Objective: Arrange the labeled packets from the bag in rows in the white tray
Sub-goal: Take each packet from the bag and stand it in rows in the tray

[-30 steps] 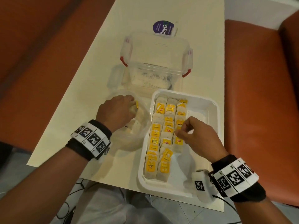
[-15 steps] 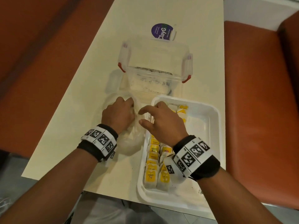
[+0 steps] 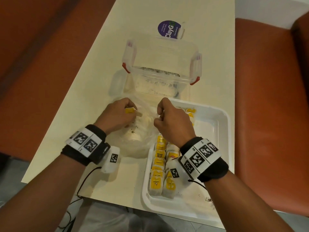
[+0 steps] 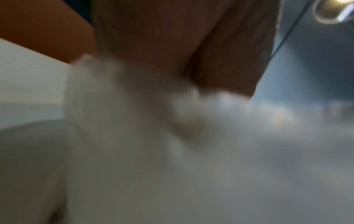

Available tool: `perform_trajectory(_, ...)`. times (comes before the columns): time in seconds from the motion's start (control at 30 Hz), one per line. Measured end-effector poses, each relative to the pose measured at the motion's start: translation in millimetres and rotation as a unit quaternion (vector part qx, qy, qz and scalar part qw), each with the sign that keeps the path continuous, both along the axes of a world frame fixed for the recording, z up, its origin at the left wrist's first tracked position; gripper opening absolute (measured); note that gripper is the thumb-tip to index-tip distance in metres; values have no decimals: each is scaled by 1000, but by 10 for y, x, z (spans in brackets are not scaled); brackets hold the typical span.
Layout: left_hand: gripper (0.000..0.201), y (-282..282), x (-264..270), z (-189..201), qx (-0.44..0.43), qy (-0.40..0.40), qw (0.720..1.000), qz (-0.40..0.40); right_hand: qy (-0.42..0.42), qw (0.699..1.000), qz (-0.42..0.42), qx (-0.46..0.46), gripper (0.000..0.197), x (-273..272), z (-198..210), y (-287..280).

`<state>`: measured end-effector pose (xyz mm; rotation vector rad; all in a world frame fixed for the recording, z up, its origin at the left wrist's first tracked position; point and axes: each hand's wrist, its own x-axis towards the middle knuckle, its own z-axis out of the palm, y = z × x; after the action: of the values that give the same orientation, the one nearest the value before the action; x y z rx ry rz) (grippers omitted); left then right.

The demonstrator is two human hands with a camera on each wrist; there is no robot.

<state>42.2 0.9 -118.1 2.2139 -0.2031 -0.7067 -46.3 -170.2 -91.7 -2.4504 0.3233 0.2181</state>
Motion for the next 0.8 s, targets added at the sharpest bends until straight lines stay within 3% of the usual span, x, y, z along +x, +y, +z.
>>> perform_trajectory(0.3, 22, 263, 49, 339, -194, 166, 965, 53, -15, 1000, 2, -7, 20, -61, -18, 35)
perform_trajectory(0.4, 32, 314, 56, 378, -226, 192, 953, 67, -23, 1000, 14, -13, 20, -84, 3, 67)
perform_trajectory(0.57, 24, 434, 79, 397, -253, 206, 941, 94, -33, 999, 8, -11, 19, -120, 1, 95)
perform_trajectory(0.67, 9, 469, 35, 361, -215, 209, 952, 63, -27, 1000, -3, -13, 19, -125, -19, 103)
perform_trajectory(0.8, 19, 438, -103, 226, -95, 159, 983, 0, -18, 1000, -16, -5, 19, -144, -15, 109)
